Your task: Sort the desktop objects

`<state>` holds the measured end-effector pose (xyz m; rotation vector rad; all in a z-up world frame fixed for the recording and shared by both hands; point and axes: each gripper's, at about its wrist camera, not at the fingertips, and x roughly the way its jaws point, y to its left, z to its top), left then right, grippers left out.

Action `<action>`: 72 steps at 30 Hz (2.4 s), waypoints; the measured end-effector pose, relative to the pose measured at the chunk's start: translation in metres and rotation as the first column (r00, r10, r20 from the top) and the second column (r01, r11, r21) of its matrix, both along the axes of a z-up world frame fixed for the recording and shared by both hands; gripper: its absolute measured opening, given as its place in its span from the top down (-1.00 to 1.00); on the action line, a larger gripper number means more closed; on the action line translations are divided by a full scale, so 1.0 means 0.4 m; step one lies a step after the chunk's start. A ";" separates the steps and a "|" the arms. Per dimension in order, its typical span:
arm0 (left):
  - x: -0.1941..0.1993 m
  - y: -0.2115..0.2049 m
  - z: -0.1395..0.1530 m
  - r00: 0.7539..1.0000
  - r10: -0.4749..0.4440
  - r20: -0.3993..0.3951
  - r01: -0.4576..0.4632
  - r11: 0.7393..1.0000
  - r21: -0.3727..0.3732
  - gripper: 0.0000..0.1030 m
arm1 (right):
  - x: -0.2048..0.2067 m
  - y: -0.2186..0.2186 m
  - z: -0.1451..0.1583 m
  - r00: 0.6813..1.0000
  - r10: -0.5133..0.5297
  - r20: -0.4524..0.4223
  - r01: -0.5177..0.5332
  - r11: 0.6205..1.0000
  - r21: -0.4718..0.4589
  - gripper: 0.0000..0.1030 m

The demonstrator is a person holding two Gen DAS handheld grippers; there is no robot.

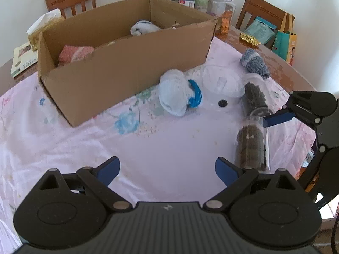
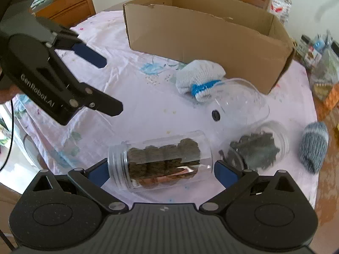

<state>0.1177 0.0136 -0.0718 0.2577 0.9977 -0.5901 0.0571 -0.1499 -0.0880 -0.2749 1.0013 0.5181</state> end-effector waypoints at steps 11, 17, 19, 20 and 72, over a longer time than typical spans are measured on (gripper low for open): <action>0.092 -0.095 -0.039 0.993 -0.031 0.118 0.030 1.000 0.007 -0.87 | 0.023 0.012 -0.009 0.999 0.031 0.013 -0.031 1.000 -0.004 -1.00; 0.117 -0.137 -0.071 0.986 -0.067 0.150 0.064 0.998 0.024 -0.87 | 0.028 0.005 -0.011 1.000 0.027 0.011 -0.027 1.000 0.006 -1.00; 0.122 -0.152 -0.082 0.982 -0.091 0.163 0.085 0.995 0.042 -0.87 | 0.030 0.003 -0.012 1.000 0.023 0.008 -0.023 1.000 0.012 -1.00; 0.125 -0.157 -0.088 0.982 -0.100 0.163 0.093 0.994 0.051 -0.87 | 0.031 0.002 -0.012 1.000 0.022 0.006 -0.022 1.000 0.015 -1.00; 0.133 -0.079 -0.001 0.987 -0.086 0.133 0.095 0.993 -0.065 -0.21 | 0.052 0.014 -0.018 1.000 0.024 0.008 -0.024 0.999 -0.032 -0.87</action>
